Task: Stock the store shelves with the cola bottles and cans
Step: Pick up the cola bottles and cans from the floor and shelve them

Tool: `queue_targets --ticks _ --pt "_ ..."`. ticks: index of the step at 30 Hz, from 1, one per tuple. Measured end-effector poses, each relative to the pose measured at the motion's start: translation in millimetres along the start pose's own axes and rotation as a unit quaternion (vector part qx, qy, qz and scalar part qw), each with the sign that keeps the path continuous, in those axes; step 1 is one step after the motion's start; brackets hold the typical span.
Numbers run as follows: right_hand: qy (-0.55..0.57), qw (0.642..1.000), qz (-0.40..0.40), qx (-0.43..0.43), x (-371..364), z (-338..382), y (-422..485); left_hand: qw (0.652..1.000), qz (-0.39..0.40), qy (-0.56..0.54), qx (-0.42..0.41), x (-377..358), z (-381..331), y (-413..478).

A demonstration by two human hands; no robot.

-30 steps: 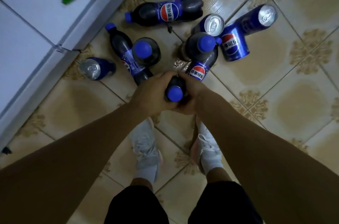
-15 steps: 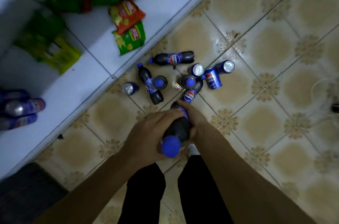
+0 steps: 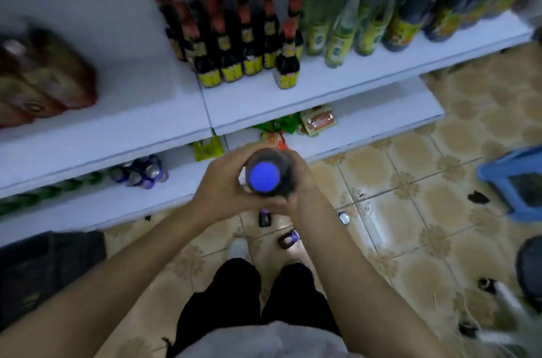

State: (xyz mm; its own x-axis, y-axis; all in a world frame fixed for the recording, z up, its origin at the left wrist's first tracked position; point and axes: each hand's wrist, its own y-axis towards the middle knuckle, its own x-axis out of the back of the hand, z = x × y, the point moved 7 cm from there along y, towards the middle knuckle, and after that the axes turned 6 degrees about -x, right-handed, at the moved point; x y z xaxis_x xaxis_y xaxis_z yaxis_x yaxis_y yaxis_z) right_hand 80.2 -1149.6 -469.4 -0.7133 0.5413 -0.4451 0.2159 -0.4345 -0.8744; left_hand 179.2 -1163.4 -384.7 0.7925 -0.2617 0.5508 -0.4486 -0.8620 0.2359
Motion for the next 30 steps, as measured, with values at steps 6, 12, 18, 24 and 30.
queue_targets --ticks 6,12,18,24,30 --pt "-0.207 0.977 -0.001 0.055 -85 -46 -44 0.99 -0.127 -0.013 0.061 127 -45 -10" --pt "-0.31 0.909 0.033 0.278 -187 -79 -89 0.971 -0.202 -0.081 0.101 241 -53 -44" --pt "-0.301 0.821 0.163 0.457 -301 -152 -140 0.967 -0.225 -0.06 0.103 360 -57 -93" --pt "-0.393 0.708 0.2 0.552 -403 -237 -162 0.956 -0.257 0.035 0.137 484 -47 -136" --pt "-0.434 0.681 0.21 0.551 -475 -262 -159 0.943 -0.265 0.113 0.168 560 -44 -158"
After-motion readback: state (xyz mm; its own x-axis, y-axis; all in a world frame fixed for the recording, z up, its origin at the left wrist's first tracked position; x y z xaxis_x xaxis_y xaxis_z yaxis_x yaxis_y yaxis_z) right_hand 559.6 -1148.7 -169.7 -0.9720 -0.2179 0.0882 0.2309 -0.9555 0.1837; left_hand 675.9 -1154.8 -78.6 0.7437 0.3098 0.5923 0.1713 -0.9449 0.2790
